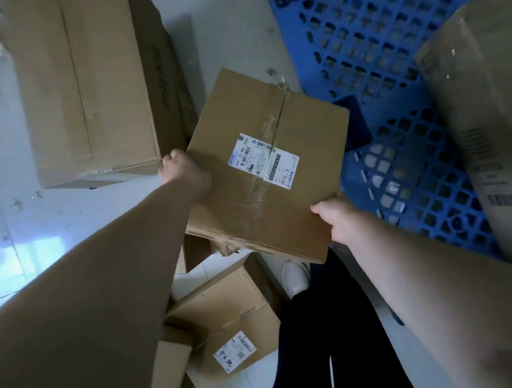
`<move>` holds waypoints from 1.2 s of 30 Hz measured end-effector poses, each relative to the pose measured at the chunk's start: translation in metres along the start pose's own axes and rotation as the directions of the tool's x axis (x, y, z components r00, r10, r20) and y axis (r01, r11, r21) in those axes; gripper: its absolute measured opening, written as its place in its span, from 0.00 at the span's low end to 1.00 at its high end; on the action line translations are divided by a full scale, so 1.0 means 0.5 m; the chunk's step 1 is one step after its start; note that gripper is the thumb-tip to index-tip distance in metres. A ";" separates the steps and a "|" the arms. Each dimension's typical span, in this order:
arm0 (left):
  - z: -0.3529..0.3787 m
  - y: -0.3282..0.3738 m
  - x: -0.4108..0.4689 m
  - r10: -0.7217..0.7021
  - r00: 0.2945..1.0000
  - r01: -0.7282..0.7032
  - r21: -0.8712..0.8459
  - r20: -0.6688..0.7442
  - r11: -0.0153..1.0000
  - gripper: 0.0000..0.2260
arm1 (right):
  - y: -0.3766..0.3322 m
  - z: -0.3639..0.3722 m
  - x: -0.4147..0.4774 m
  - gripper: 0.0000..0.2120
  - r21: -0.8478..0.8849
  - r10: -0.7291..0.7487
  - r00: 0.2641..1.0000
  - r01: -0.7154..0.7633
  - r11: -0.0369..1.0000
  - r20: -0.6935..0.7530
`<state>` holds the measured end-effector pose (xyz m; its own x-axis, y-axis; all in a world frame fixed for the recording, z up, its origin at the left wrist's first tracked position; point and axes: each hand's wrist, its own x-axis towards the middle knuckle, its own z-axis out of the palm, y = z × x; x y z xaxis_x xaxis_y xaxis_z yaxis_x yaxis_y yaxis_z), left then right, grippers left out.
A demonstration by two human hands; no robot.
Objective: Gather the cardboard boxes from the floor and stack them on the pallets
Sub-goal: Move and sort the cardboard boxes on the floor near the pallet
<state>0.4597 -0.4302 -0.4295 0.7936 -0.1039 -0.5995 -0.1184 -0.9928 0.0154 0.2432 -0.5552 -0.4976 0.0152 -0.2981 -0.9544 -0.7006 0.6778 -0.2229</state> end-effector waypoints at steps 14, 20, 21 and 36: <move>0.116 0.153 -0.151 0.031 0.991 0.000 -0.229 0.132 0.973 0.33 | -0.053 -0.271 -0.028 0.22 -0.074 -0.164 0.958 0.151 0.986 -0.235; 0.264 0.219 -0.144 -0.060 0.984 0.131 -0.454 0.167 0.881 0.30 | -0.095 -0.372 0.084 0.27 -0.187 -0.305 0.932 0.271 0.944 -0.193; 0.293 0.233 -0.140 -0.065 0.984 0.138 -0.487 0.165 0.862 0.29 | -0.103 -0.390 0.105 0.26 -0.225 -0.323 0.925 0.277 0.934 -0.200; 0.512 0.425 -0.245 -0.328 0.856 0.499 -0.475 0.400 0.724 0.35 | -0.067 -0.617 0.208 0.43 -0.855 -0.555 0.798 0.104 0.509 -0.233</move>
<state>0.1848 -0.6133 -0.5576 0.4795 0.2600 -0.8382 0.5941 -0.7991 0.0920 0.0480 -0.8161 -0.5281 0.2351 -0.7711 -0.5918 -0.9644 -0.2608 -0.0433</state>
